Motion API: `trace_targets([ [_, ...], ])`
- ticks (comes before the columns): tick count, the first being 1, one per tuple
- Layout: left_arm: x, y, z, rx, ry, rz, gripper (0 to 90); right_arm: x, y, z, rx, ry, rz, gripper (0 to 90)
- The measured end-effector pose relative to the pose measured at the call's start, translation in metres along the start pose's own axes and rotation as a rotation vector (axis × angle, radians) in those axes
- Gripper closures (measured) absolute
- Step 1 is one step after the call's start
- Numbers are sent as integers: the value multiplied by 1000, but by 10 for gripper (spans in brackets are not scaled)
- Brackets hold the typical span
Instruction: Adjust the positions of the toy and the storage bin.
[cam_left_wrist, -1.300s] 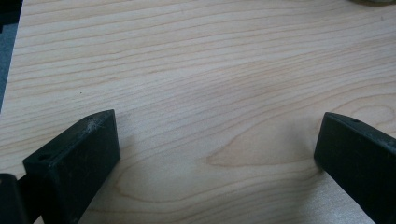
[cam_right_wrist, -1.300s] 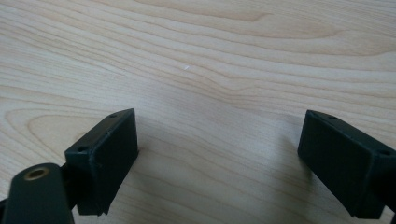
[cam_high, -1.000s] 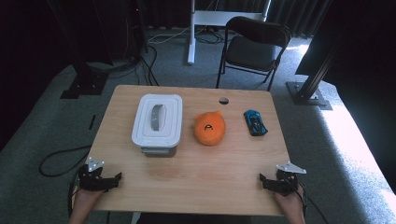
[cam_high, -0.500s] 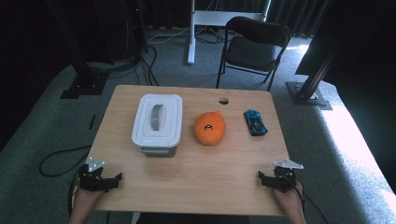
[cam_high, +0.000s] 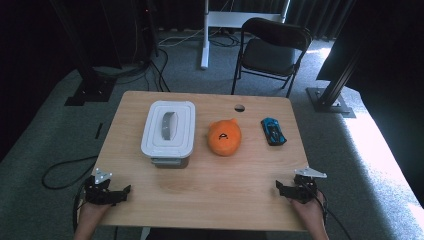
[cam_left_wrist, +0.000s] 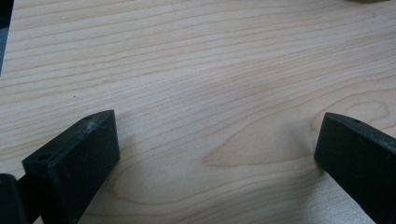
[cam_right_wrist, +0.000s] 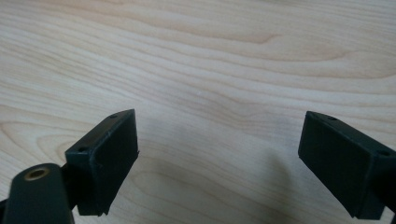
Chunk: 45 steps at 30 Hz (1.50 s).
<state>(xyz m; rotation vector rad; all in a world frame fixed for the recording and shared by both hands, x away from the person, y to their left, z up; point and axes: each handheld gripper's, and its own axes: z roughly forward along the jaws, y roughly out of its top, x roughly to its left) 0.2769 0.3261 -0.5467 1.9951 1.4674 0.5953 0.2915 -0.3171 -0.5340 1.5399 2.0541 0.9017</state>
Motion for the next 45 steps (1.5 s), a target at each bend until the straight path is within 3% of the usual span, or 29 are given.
trace_targets([
  [12,0,0,0,1,0,1,4,-5,15,-6,-27,-37,23,109],
  [32,0,0,0,-1,0,0,4,-8,50,-11,-83,-42,17,110],
  [45,0,0,0,-1,0,0,4,-7,70,-6,-97,-44,10,110],
])
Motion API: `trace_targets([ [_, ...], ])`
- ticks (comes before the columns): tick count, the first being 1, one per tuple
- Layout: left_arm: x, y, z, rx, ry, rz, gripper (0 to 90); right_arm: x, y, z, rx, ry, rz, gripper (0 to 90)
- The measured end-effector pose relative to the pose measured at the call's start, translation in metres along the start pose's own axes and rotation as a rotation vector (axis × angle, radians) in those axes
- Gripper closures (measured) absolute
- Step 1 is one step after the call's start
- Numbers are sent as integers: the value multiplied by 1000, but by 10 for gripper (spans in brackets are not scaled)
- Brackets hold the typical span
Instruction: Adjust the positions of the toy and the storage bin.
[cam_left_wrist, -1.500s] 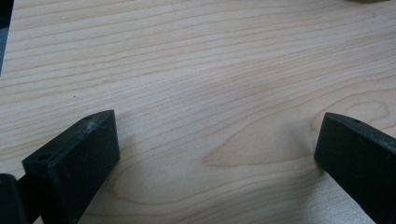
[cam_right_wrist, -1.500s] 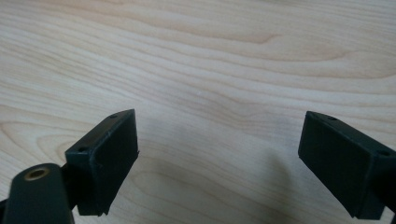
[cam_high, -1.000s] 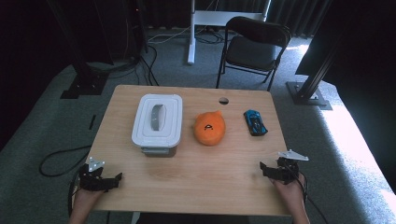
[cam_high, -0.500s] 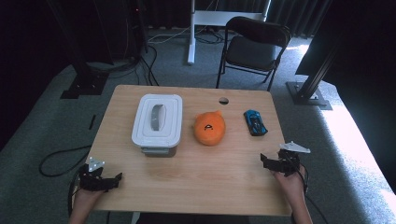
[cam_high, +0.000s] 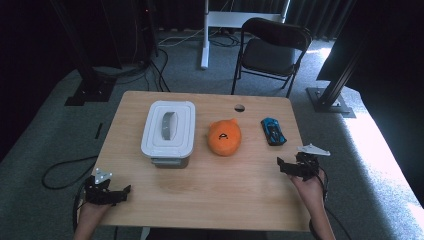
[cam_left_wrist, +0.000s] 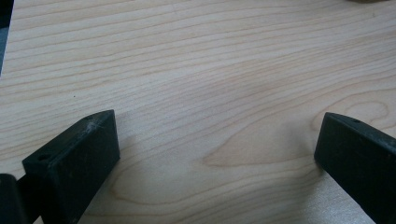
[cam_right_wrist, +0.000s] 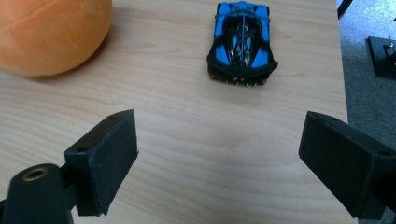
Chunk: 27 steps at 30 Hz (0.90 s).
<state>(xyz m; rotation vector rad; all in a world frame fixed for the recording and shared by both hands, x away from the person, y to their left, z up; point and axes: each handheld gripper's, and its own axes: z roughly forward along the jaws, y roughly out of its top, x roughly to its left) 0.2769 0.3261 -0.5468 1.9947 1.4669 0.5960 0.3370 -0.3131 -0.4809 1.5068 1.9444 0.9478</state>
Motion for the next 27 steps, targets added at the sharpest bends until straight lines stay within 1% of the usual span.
trace_targets([
  [3,0,0,0,0,0,0,4,0,3,2,-4,7,4,110],
  [6,0,0,0,0,0,-1,4,-1,11,5,-7,-1,1,111],
  [13,0,0,0,0,0,0,4,0,20,12,-5,0,-2,111],
  [18,0,0,0,0,0,0,4,0,24,15,-3,-8,-5,111],
  [20,0,0,0,0,0,0,4,-1,29,19,-8,-19,-9,121],
  [26,0,0,0,0,0,0,4,-2,39,24,-9,-18,-9,121],
  [27,0,0,0,0,0,-1,4,-2,42,28,-4,-16,-8,121],
])
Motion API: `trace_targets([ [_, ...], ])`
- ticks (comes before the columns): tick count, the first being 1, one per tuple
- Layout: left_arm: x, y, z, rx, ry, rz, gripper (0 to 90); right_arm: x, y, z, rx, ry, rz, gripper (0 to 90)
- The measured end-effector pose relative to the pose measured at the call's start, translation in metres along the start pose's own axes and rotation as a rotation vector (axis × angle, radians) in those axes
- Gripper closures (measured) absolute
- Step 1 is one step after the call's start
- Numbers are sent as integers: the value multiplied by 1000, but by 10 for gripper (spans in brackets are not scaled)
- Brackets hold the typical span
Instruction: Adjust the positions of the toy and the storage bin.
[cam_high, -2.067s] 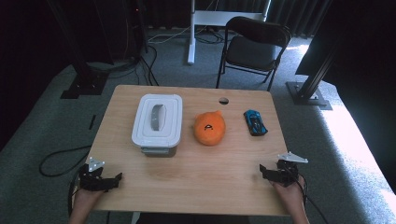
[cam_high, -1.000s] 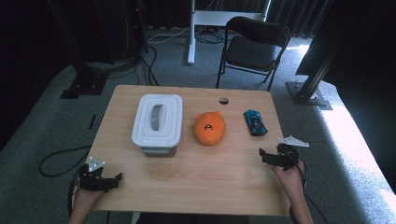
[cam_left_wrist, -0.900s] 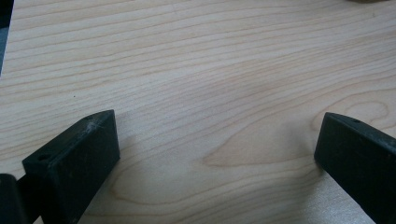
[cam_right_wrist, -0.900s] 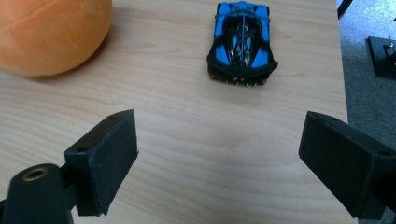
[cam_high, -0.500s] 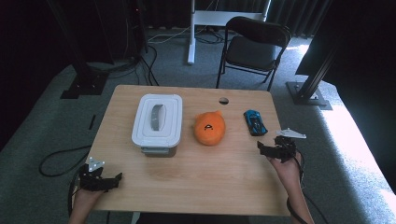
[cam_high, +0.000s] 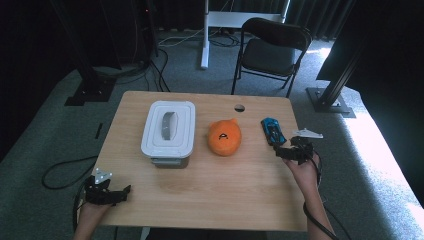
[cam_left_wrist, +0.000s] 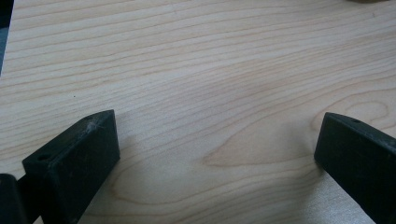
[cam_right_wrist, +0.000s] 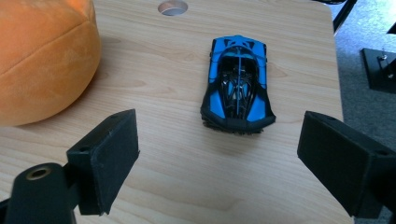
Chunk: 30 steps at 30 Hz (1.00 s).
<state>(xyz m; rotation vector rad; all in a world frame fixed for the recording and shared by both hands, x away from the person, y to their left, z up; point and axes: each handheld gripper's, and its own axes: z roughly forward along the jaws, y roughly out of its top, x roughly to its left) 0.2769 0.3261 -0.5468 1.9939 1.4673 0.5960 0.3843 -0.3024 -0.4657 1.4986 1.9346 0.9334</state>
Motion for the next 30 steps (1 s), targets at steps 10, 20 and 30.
trace_targets([
  [10,0,0,0,0,0,0,4,-2,9,18,25,0,15,120],
  [20,0,0,0,0,0,0,4,2,19,37,50,-4,14,119],
  [30,0,0,0,0,0,0,4,2,27,57,89,-33,7,113],
])
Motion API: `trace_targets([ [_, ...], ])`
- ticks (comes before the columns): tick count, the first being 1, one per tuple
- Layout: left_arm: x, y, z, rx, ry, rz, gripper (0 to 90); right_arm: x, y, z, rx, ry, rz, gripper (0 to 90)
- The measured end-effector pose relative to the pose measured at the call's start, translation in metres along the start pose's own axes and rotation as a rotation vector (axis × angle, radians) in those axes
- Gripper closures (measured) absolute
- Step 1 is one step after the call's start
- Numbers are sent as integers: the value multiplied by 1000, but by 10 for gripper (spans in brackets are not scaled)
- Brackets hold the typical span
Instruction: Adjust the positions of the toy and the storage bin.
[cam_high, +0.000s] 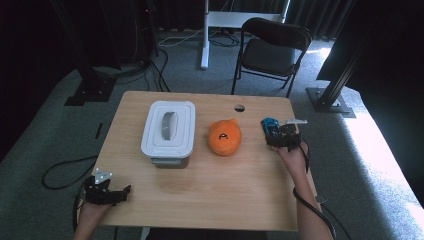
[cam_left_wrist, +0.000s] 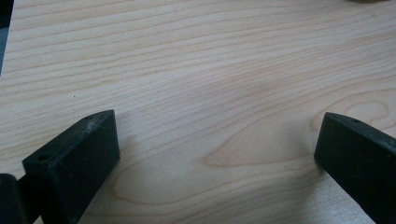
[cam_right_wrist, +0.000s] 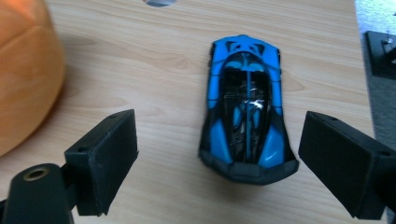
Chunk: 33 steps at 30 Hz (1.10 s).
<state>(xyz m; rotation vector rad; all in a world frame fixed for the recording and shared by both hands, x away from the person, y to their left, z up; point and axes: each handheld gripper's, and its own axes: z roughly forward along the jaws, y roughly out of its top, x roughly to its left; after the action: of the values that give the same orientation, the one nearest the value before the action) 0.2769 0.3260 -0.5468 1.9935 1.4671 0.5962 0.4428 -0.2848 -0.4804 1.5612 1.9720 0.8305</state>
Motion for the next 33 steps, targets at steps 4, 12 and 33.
trace_targets([
  [4,0,0,0,0,0,0,4,-8,5,8,9,10,31,113],
  [12,0,0,0,0,0,0,4,-11,15,24,38,-8,36,113],
  [33,0,0,0,1,0,0,5,-16,25,64,134,-60,22,115],
])
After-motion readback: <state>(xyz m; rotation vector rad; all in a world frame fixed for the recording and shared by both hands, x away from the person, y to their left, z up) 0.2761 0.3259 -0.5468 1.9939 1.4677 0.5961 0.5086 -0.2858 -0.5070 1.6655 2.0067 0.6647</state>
